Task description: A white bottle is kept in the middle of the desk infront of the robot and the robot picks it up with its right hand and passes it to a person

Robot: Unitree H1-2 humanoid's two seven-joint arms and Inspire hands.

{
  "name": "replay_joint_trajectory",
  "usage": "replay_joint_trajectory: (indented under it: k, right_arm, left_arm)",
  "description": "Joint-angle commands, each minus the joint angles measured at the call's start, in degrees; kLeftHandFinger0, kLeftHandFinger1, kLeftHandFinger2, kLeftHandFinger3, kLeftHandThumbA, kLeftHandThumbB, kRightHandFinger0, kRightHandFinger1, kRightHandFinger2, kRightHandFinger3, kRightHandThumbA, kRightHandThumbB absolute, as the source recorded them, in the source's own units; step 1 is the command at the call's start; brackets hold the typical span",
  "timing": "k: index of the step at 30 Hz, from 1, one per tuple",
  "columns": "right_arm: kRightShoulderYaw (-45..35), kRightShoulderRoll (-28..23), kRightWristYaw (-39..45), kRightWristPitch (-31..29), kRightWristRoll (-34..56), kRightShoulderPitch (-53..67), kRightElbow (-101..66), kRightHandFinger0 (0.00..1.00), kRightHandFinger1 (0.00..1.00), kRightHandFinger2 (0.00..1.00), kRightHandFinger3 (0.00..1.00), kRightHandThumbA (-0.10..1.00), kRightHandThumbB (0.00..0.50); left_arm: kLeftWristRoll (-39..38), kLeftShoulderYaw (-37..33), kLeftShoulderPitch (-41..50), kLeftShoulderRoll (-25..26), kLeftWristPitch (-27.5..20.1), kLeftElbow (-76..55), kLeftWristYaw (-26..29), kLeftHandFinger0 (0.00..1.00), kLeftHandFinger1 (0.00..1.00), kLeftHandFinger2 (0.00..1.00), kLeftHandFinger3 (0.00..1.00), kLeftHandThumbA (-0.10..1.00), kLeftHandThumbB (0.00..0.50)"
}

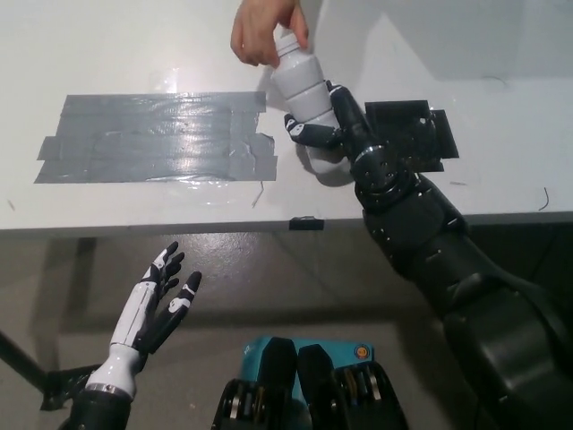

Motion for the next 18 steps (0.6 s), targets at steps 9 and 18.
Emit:
replay_joint_trajectory:
  k: [9, 18]
  right_arm:
    - [-1.63, -1.04, 6.07, -6.44, 1.83, -2.68, -2.57, 1.0, 1.0, 1.0, 1.0, 0.75, 0.5]
    - [-2.15, -2.22, 12.08, -6.74, 2.99, 0.11, -9.85, 1.0, 1.0, 1.0, 1.0, 0.83, 0.5]
  left_arm:
    - [0.36, 0.19, -0.72, 0.84, -0.14, -1.62, -0.42, 1.0, 1.0, 1.0, 1.0, 0.68, 0.0]
    - [0.5, 0.04, -1.06, 0.67, -0.12, -1.25, -0.28, 1.0, 1.0, 1.0, 1.0, 0.69, 0.0]
